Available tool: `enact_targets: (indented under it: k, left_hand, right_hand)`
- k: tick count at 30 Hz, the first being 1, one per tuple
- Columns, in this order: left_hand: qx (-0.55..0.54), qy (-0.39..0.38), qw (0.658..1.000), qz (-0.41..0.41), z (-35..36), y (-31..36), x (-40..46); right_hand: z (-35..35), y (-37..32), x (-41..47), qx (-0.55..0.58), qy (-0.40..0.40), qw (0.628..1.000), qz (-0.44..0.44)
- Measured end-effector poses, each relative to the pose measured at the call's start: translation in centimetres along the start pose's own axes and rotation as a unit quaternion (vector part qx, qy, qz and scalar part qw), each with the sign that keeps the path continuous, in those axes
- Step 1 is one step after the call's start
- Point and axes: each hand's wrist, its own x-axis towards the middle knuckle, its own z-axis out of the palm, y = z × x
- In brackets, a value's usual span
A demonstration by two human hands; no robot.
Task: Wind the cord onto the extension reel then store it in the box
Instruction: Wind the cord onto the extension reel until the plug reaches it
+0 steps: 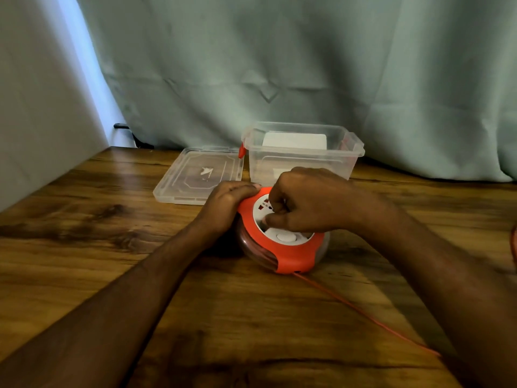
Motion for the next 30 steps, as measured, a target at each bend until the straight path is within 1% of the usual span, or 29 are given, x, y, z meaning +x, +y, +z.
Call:
enact_targets:
  k: [2, 6, 11, 14, 20, 25, 30]
  left_hand:
    - [-0.004, 0.005, 1.0, 0.0, 0.0, 0.0, -0.1]
    - [0.013, -0.003, 1.0, 0.006, -0.1, -0.1, -0.2]
    - [0.043, -0.006, 0.999, 0.025, -0.2, 0.0, -0.2]
    - [0.025, -0.008, 0.999, 0.021, -0.2, 0.1, -0.3]
    - [-0.014, -0.009, 1.0, -0.018, 0.1, 0.3, -0.6]
    - [-0.018, -0.01, 1.0, -0.017, 0.1, 0.2, -0.6]
    - [-0.032, -0.002, 0.999, -0.035, 0.2, 0.2, -0.5]
  right_hand:
    - [-0.8, 0.2, -0.2, 0.004, 0.006, 1.0, -0.004]
    - [-2.5, 1.2, -0.7, 0.067, -0.055, 0.996, -0.013]
    - [-2.4, 1.4, -0.7, 0.08, -0.055, 0.995, -0.016]
    - [-2.4, 1.6, -0.7, 0.088, -0.055, 0.994, -0.025]
    - [-2.5, 1.8, -0.6, 0.047, -0.057, 0.997, -0.013]
    - [-2.4, 1.8, -0.8, 0.042, -0.099, 0.994, 0.013]
    - [-2.5, 1.8, -1.0, 0.044, -0.086, 0.995, 0.02]
